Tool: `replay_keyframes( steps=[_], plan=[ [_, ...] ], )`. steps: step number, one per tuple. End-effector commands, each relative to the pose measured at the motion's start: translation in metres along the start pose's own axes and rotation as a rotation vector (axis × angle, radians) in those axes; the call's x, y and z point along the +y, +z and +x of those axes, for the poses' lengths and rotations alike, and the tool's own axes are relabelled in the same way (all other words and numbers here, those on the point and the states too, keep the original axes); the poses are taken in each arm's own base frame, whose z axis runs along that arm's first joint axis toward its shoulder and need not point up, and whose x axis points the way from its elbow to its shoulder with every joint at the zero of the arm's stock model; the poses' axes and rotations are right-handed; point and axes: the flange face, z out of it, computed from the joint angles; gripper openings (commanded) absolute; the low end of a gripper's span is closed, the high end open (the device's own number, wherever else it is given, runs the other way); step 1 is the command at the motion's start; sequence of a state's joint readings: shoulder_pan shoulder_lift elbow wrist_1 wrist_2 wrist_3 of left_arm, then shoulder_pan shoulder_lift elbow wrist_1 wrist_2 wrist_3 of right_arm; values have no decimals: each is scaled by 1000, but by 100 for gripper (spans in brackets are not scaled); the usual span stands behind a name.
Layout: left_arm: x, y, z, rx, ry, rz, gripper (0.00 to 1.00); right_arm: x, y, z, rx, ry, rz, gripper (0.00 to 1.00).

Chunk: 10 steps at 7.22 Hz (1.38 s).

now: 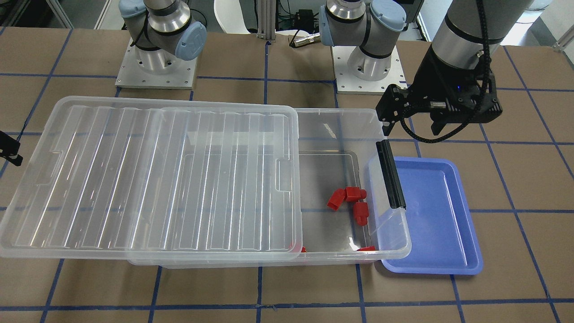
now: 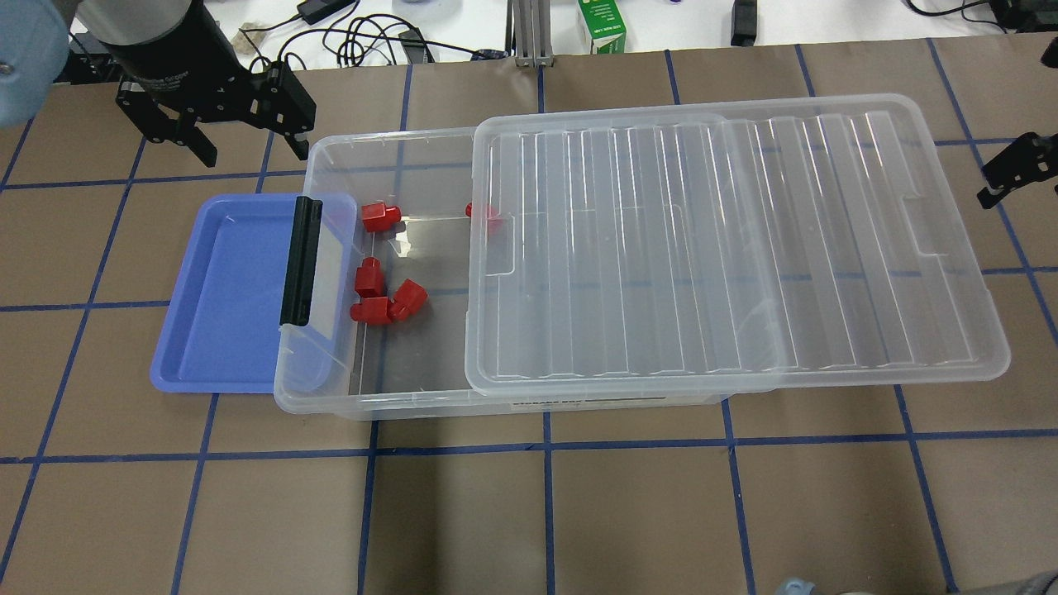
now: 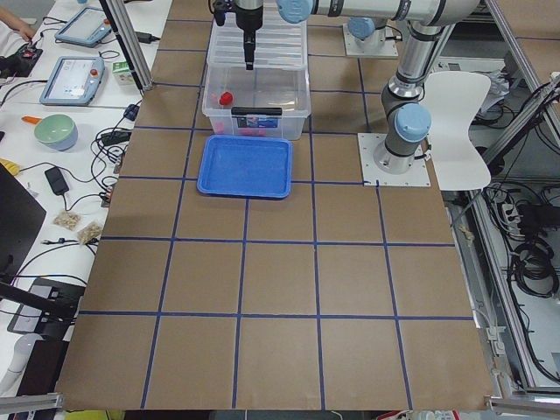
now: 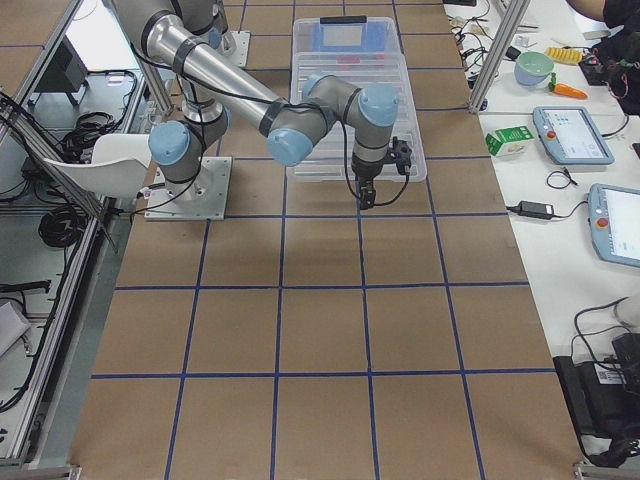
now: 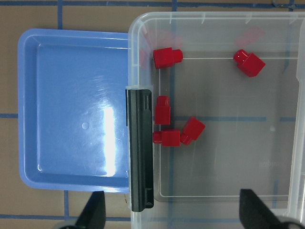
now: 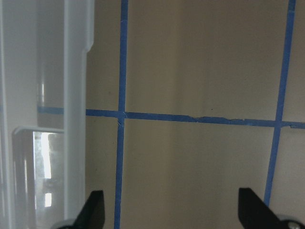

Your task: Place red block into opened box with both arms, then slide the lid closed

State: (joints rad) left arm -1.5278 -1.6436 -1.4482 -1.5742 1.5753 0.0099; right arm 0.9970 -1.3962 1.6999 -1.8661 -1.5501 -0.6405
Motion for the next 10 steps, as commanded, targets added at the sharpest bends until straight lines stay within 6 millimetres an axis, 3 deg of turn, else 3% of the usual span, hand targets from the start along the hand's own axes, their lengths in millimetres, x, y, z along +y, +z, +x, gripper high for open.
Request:
replay_keyframes(
  steps=[1, 4, 8, 10],
  plan=[
    [1, -1, 0, -2, 2, 3, 100, 3, 12, -2, -4, 6, -7, 100],
    [2, -4, 0, -2, 5, 7, 100, 1, 12, -12, -13, 24, -13, 100],
    [2, -5, -1, -3, 4, 10, 100, -12, 23, -92, -39, -75, -19, 100],
    [3, -5, 0, -2, 5, 10, 100, -20, 23, -132, -36, -32, -22, 100]
  ],
)
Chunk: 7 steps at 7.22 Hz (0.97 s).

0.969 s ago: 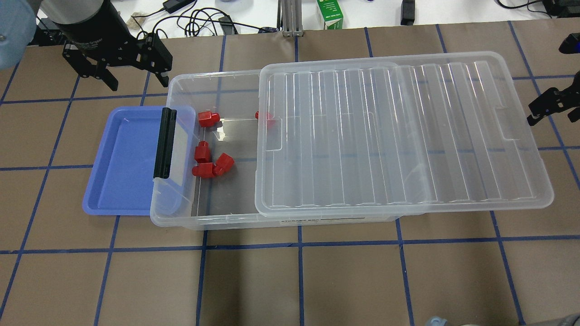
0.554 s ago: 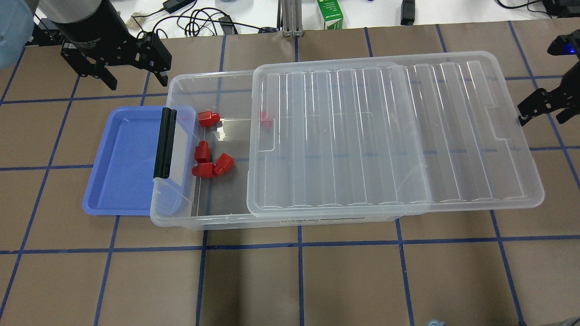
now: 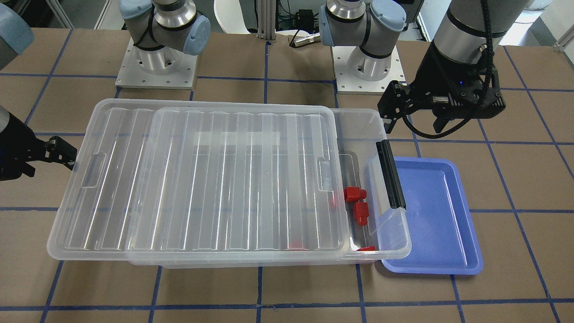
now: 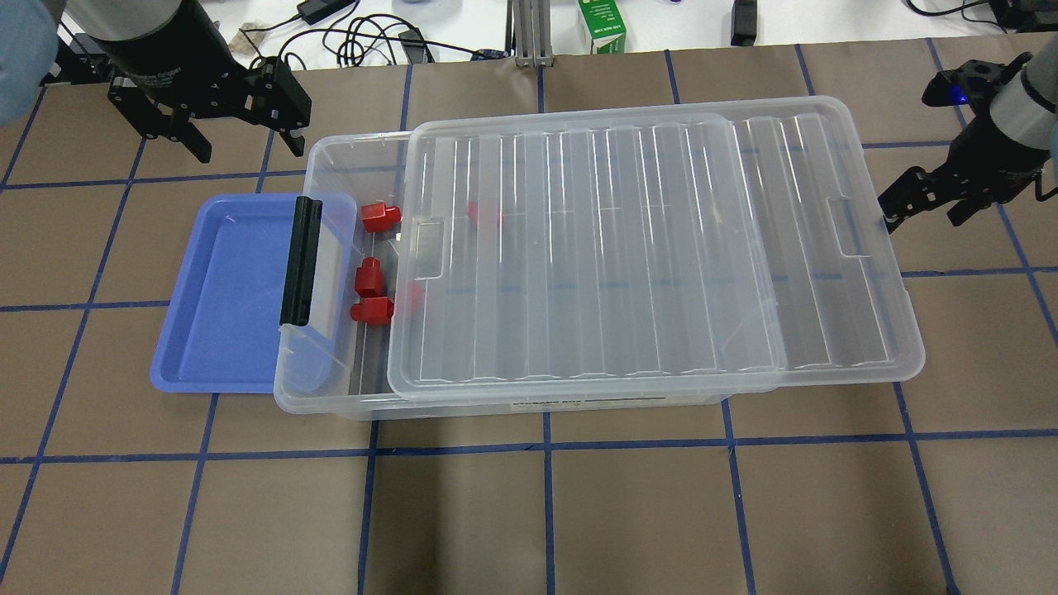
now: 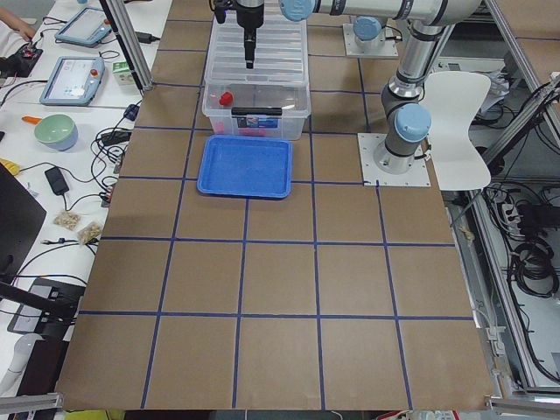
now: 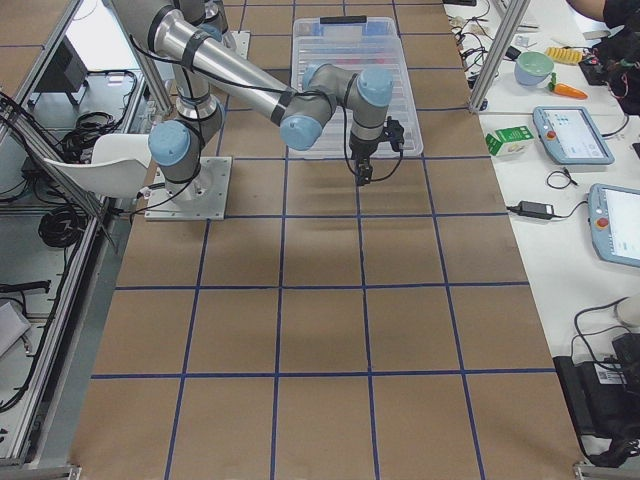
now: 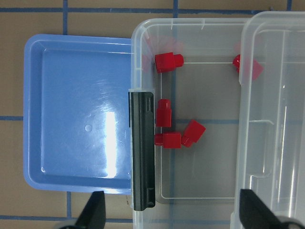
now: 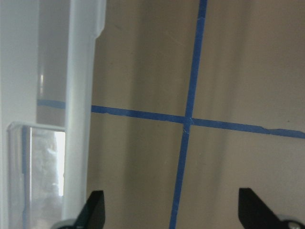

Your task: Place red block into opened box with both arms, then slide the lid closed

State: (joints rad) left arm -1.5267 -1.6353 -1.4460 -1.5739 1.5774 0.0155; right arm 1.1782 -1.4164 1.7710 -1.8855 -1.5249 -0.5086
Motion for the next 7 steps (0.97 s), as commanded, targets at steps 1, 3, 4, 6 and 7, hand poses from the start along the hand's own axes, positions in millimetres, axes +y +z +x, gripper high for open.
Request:
replay_keyframes(
  steps=[1, 3, 4, 6, 7],
  plan=[
    [0, 0, 1, 0, 1, 0, 100, -10, 3, -47, 2, 22, -4, 100],
    [0, 1, 0, 0, -1, -2, 100, -18, 4, -75, 15, 6, 21, 100],
    [0, 1, 1, 1, 1, -2, 100, -19, 5, -90, 16, -17, 18, 100],
    [0, 1, 1, 1, 1, -2, 100, -21, 9, -101, 21, -40, 12, 100],
    [0, 1, 1, 1, 1, -2, 100, -21, 9, -101, 21, -38, 12, 100]
  ],
)
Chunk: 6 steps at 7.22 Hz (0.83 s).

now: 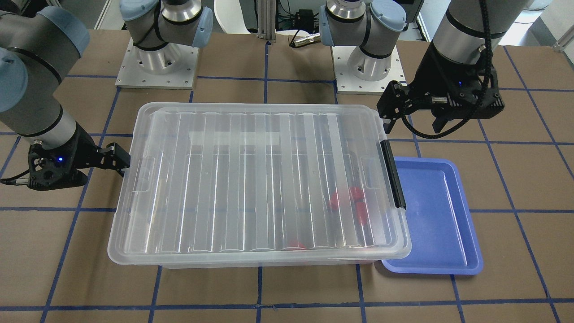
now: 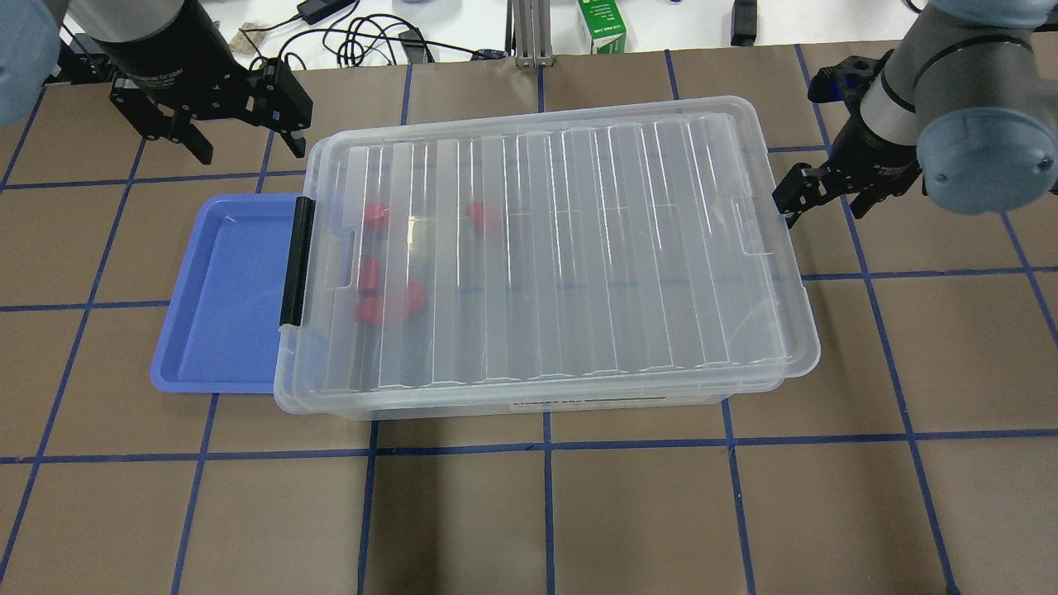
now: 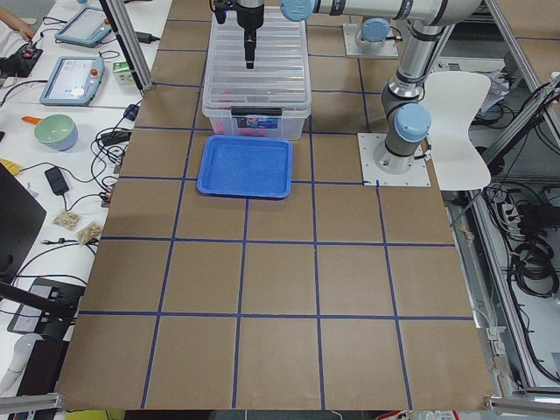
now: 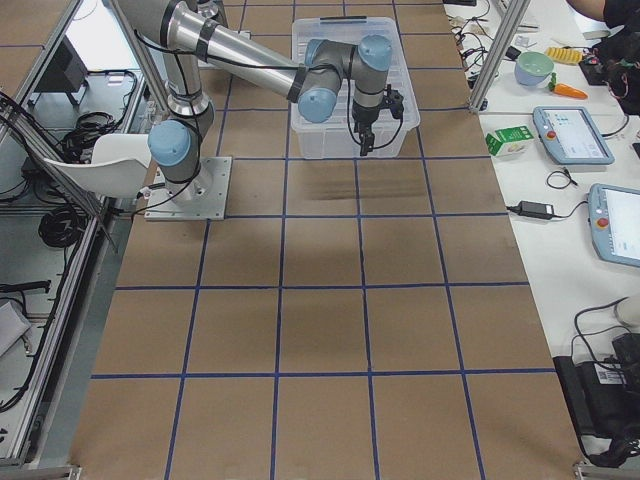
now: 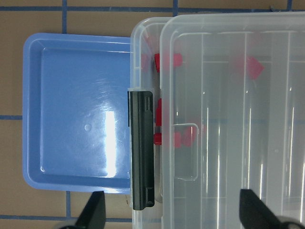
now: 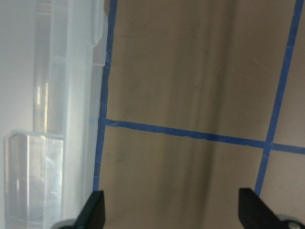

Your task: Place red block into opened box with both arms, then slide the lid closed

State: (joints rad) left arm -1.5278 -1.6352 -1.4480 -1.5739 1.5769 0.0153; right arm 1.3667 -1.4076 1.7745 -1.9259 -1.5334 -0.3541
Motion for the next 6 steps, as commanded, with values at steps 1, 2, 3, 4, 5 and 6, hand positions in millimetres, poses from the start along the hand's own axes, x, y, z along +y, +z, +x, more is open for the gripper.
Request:
replay_keyframes(
  steps=[1, 2, 3, 4, 5, 6],
  plan=[
    [0, 0, 0, 0, 0, 0, 100, -3, 0, -1, 4, -5, 4, 100],
    [0, 0, 0, 0, 0, 0, 100, -9, -12, 9, 25, -5, 51, 100],
    [0, 0, 0, 0, 0, 0, 100, -12, -35, 18, 46, 12, 79, 100],
    [0, 0, 0, 0, 0, 0, 100, -11, -71, 16, 52, 18, 97, 100],
    [0, 0, 0, 0, 0, 0, 100, -1, -117, 10, 51, 19, 94, 100],
    [0, 0, 0, 0, 0, 0, 100, 18, -162, 1, 45, 20, 75, 100]
  ],
)
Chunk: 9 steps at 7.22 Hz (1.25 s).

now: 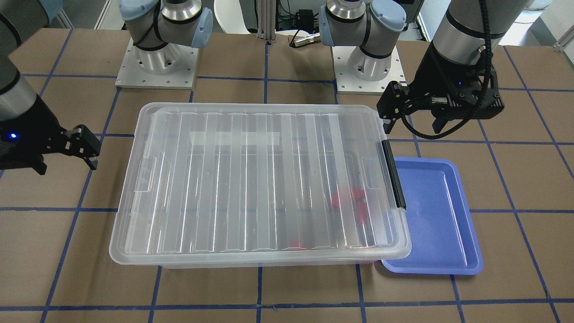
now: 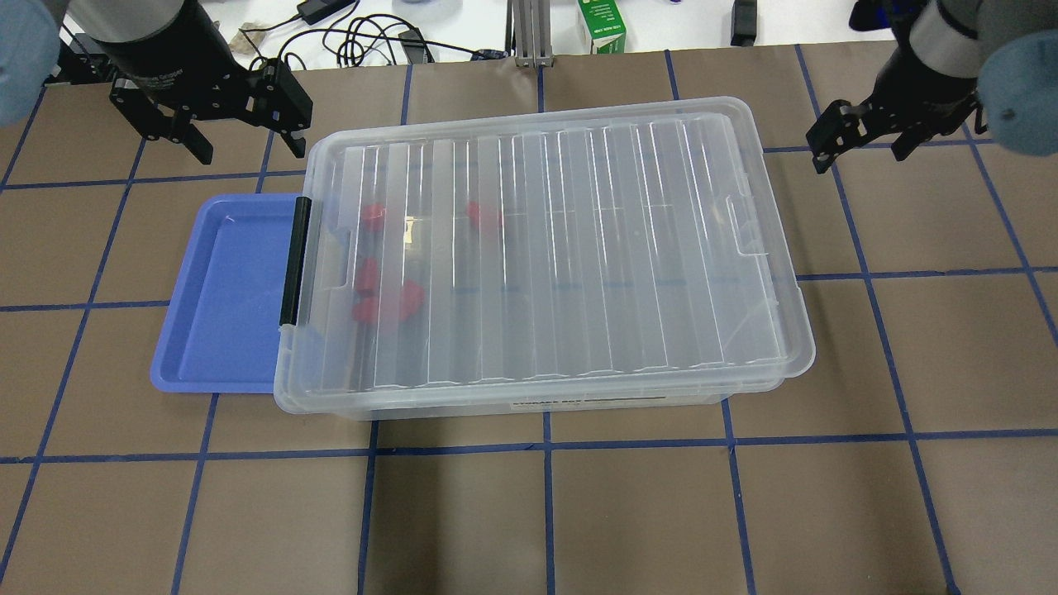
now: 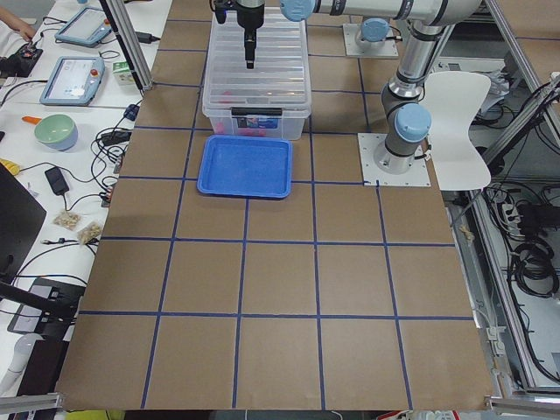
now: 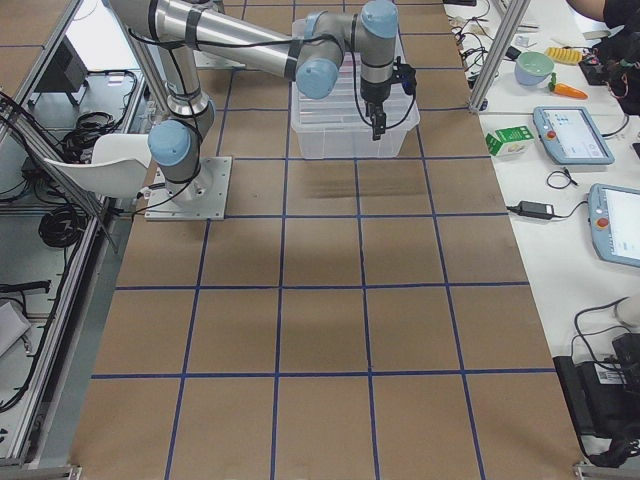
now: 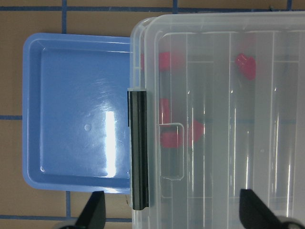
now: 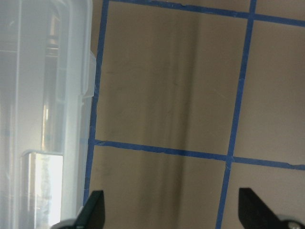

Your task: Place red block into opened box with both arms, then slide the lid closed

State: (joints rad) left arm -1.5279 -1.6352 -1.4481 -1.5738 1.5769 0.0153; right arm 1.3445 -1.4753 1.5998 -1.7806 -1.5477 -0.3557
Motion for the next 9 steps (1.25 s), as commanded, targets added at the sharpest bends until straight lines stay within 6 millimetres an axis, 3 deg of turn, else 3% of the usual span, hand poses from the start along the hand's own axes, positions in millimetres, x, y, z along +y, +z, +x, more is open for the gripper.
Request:
replay_keyframes(
  steps=[1, 2, 3, 4, 5, 6, 9],
  plan=[
    [0, 0, 0, 0, -2, 0, 100, 35, -93, -15, -8, 3, -21, 100],
    [0, 0, 0, 0, -2, 0, 100, 51, -103, -22, -9, 3, -24, 100],
    [0, 0, 0, 0, -2, 0, 100, 52, -92, -32, -24, 43, -39, 100],
    [0, 0, 0, 0, 0, 0, 100, 49, -91, -62, -32, 150, -32, 100],
    [0, 0, 0, 0, 0, 0, 100, 48, -92, -113, -20, 108, -17, 100],
    [0, 0, 0, 0, 0, 0, 100, 46, -87, -137, -25, 106, -25, 100],
    [0, 0, 0, 0, 0, 0, 100, 39, -82, -135, -24, 95, -30, 100]
  ],
)
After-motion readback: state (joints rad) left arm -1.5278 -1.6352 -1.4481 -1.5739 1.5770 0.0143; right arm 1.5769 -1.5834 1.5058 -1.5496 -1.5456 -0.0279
